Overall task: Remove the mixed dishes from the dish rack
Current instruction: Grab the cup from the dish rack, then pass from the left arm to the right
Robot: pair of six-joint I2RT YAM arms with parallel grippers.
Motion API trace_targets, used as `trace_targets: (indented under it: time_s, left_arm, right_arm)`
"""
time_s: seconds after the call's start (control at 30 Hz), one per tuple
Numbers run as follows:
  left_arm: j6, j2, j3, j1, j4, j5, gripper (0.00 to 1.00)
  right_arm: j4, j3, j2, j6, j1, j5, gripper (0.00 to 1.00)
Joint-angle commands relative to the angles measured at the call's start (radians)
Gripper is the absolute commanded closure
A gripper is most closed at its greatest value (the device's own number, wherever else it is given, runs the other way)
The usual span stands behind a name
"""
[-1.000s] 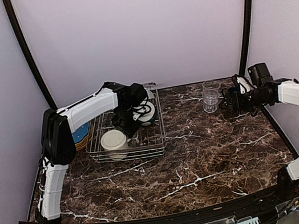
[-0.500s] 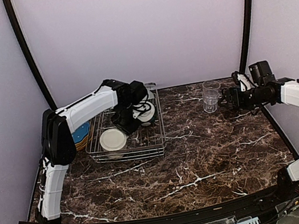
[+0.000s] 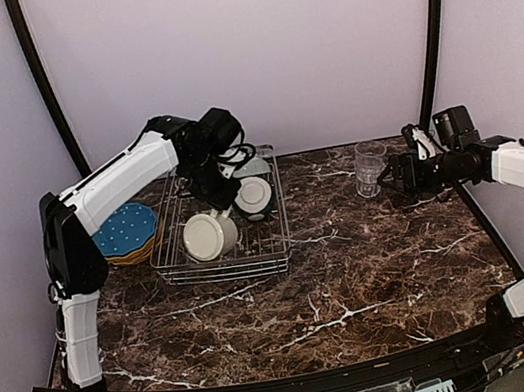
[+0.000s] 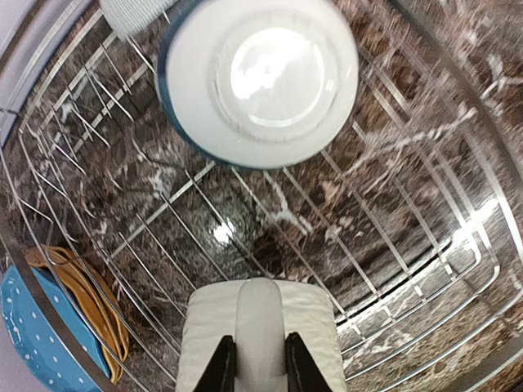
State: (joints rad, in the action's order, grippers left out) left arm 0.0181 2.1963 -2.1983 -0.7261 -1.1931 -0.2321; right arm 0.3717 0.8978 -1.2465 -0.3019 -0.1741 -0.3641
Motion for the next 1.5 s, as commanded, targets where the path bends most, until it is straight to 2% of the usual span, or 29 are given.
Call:
trace_targets:
  time_s: [0.0,0.23,0.47,0.6,0.77,0.9,1.07,1.2,1.47]
  left_arm:
    - [-0.013,-0.208,0.054,-0.006,0.128,0.07,0.99]
    - [-0.064,-0.372,0.231,-0.002,0.343,0.096,0.99]
    - [-0.094,-0.524,0.462,0.0,0.607,0.243,0.99]
    - [-0.115,-0.548,0.503,0.006,0.676,0.346,0.99]
    - [-0.145,-0.555,0.546,0.012,0.734,0.426,0.99]
    - [-0.156,-0.557,0.569,0.018,0.754,0.468,0.99]
    - [-0.154,-0.569,0.596,0.027,0.786,0.516,0.99]
    - [-0.145,-0.571,0.608,0.038,0.802,0.565,0.99]
    - [-0.172,-0.556,0.624,0.074,0.874,0.666,0.99]
  right_arm:
    - [-0.039,0.021,0.018,-0.027,-0.024,-0.013,0.01]
    - [-0.048,0.061,-0.006,-0.046,-0.07,-0.028,0.01]
    - [-0.155,0.081,-0.056,-0.113,-0.202,-0.068,0.01]
    - [-0.295,0.114,-0.145,-0.168,-0.306,-0.166,0.01]
    - [-0.564,0.172,-0.316,-0.293,-0.418,-0.395,0.01]
    - [-0.726,0.225,-0.454,-0.386,-0.458,-0.505,0.01]
    - [-0.838,0.277,-0.576,-0.43,-0.477,-0.589,0.01]
    - [-0.949,0.293,-0.617,-0.483,-0.483,-0.681,0.07]
    - [-1.333,0.257,-0.667,-0.707,-0.508,-0.815,0.3]
